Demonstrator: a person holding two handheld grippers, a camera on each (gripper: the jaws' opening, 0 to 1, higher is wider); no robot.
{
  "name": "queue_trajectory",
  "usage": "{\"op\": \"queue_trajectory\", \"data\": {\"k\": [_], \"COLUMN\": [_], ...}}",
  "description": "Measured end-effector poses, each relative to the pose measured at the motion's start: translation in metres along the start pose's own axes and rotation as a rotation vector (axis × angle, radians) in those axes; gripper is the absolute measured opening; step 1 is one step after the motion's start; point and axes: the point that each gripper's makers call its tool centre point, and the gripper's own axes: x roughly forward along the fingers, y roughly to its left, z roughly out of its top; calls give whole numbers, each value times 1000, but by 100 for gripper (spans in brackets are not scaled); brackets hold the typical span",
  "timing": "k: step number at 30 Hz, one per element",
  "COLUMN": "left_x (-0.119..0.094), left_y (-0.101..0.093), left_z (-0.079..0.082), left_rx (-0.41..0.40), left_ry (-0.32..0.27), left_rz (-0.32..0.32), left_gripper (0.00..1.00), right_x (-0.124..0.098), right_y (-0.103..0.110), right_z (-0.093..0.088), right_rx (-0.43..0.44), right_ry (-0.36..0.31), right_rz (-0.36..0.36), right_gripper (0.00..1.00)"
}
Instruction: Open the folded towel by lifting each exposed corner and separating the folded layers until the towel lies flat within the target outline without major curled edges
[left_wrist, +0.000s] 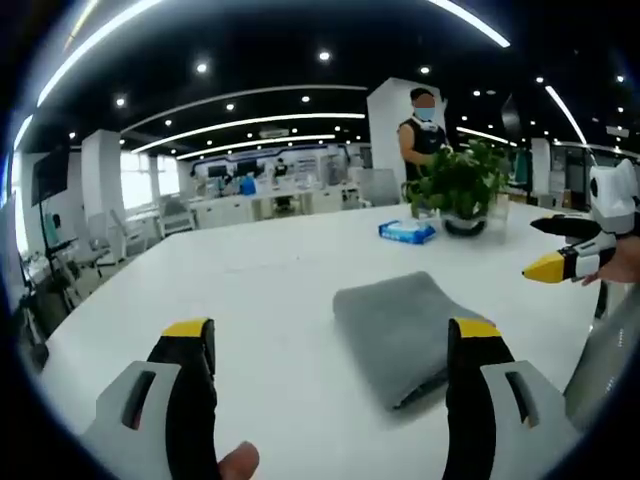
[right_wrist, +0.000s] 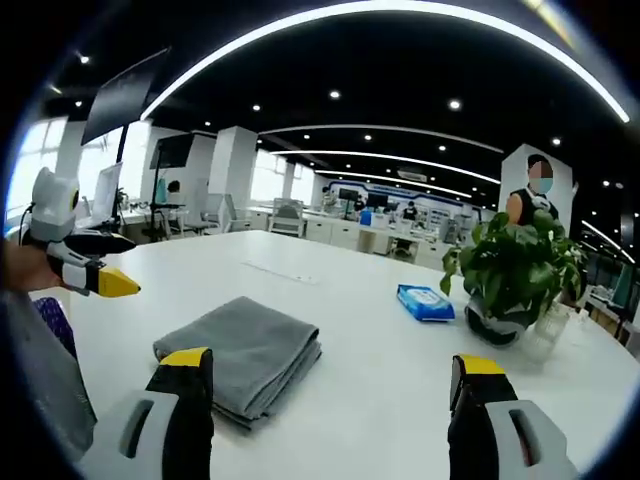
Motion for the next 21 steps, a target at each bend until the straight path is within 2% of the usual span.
{"op": "queue_trajectory", "data": {"k": [21], "left_x": [1], "left_y": [0], "left_z": [-1], "left_rx": [-5], "left_ry": [7], "left_rz": [-6], "left_gripper": [96], "right_x": [1], "right_y": [2], "right_z": [-3], "right_rx": [-11], "right_ry": [15], "right_rz": [5], "right_gripper": [100]}}
